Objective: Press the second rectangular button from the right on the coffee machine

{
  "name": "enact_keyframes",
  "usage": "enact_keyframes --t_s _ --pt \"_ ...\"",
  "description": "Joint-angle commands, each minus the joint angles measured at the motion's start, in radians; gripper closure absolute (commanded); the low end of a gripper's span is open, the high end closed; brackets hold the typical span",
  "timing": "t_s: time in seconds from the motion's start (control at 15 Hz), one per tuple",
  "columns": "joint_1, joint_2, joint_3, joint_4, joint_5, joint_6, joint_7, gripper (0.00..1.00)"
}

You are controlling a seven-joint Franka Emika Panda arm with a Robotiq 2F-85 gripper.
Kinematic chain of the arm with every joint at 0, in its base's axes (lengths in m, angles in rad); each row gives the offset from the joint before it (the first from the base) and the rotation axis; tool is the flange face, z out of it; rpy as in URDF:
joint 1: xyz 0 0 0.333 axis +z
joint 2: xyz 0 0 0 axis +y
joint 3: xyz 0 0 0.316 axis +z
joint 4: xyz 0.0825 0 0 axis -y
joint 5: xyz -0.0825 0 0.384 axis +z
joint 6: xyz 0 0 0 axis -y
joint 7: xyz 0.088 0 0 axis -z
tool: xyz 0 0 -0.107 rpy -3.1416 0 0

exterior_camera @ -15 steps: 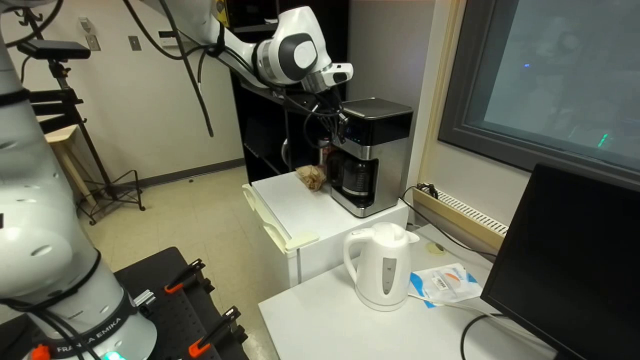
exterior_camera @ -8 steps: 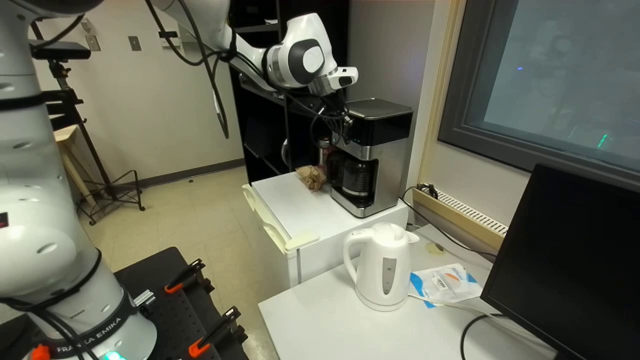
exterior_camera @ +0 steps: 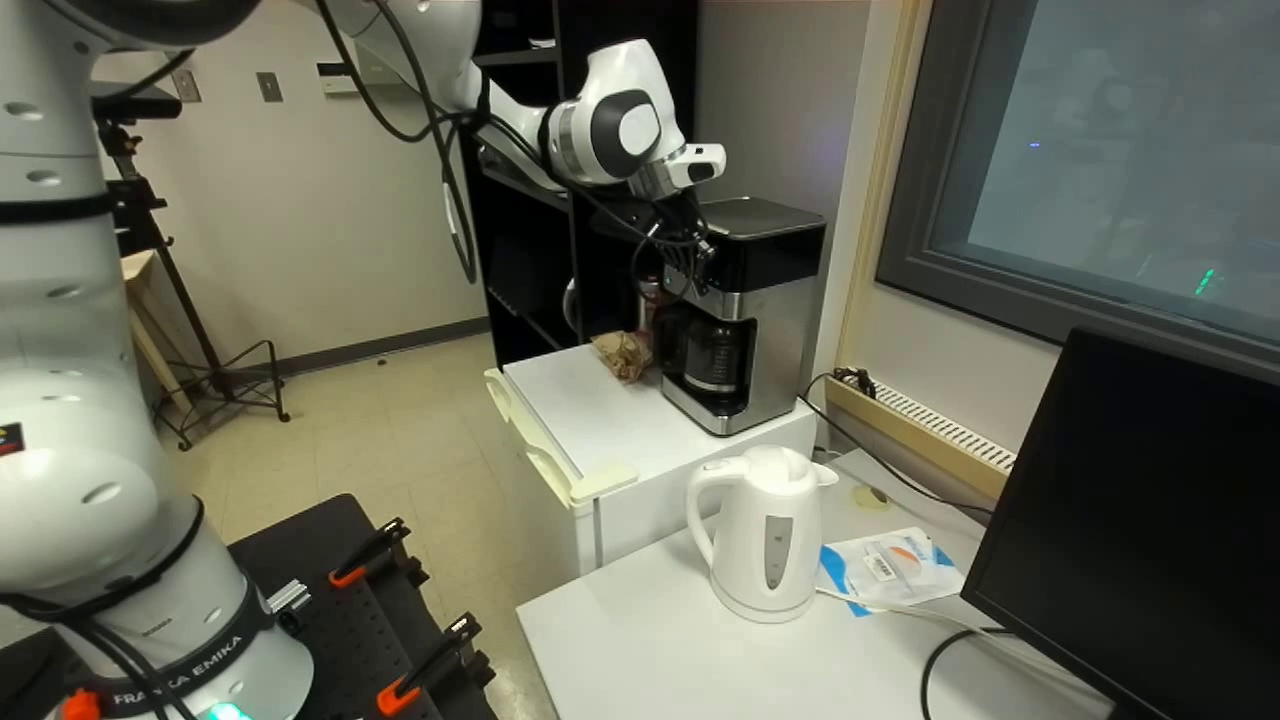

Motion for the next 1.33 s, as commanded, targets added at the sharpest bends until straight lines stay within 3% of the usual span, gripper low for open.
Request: enact_keyframes --t_s 0.0,0.67,1.27 --pt "0.027 0.034 -0.028 0.043 -0.02 -0.008 0.029 1.0" --pt "0.036 0.032 -0.048 0.032 -0.035 0.056 0.044 1.0" --pt "0.048 -0.025 -0.054 -0.059 -0.079 0.166 0.045 1.0"
